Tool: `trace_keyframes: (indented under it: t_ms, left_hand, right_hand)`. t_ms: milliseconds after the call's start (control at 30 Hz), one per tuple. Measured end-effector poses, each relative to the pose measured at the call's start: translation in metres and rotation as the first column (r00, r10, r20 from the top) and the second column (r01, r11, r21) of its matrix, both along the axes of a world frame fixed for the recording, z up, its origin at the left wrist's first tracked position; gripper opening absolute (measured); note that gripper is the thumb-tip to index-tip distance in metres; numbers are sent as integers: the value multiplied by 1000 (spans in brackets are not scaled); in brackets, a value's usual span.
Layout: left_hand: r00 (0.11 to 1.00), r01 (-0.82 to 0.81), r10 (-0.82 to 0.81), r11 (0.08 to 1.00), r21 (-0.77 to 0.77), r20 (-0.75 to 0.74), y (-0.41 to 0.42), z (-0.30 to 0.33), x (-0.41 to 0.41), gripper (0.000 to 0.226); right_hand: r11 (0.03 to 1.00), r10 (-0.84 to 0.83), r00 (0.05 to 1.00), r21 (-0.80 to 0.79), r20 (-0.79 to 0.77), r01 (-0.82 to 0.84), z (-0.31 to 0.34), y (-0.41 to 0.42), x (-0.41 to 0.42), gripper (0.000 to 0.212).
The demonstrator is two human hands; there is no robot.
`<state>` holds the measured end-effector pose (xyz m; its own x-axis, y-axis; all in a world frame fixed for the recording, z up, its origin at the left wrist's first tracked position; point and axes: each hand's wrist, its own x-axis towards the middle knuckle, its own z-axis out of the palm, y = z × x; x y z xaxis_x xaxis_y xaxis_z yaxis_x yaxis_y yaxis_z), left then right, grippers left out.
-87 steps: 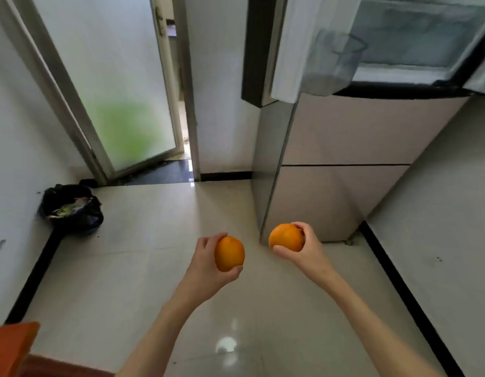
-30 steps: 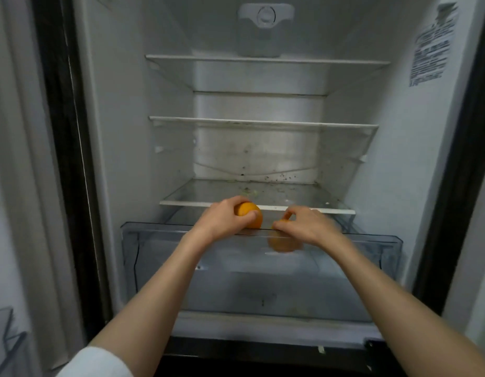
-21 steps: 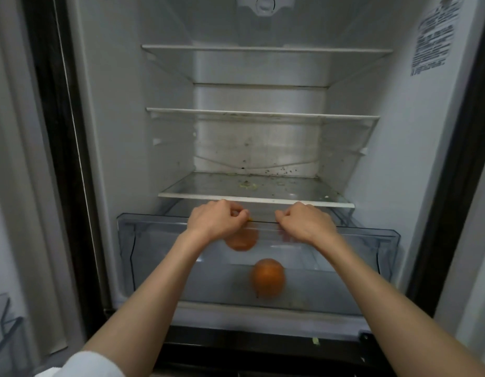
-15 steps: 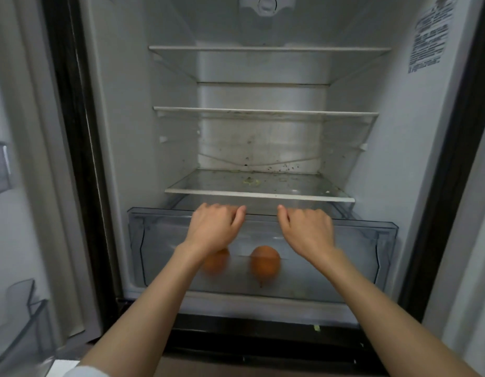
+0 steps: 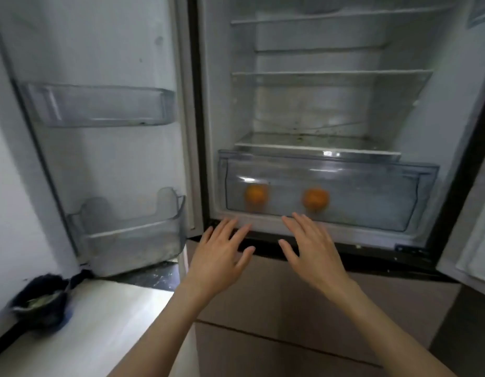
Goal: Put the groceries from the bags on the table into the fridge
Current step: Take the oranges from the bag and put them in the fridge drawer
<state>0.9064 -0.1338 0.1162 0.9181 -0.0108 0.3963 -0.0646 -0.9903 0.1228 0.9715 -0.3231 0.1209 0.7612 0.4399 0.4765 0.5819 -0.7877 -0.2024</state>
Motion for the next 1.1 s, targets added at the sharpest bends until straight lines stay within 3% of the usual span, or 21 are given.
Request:
trace_keyframes:
  t_ms: [200, 333, 567, 667, 867, 1100]
  left_hand:
    - [962, -238, 234, 971, -13, -138, 60, -68, -141, 52]
    - [891, -408, 396, 913, -8, -221, 108, -100, -229, 51]
    - [721, -677, 640, 732, -74, -265, 185, -113, -358, 63]
    - [631, -770, 732, 631, -96, -255, 220, -124, -400, 53]
    - [465, -884, 807, 445, -143, -364, 302, -138, -456, 54]
    - [369, -930, 851, 334, -156, -375, 437, -128, -509, 53]
  right_hand:
    - [972, 176, 960, -119, -217, -205, -48, 70, -109, 58]
    - [914, 329, 890, -131, -317, -385, -81, 128, -170, 56]
    - [765, 575, 753, -117, -320, -634, -109, 258, -252, 57]
    - [677, 677, 661, -78, -325, -732, -112, 315, -286, 57]
    - [529, 771, 519, -82, -368, -845, -124, 436, -332, 55]
    - [424, 826, 416, -67, -379, -903, -113, 599, -373, 56]
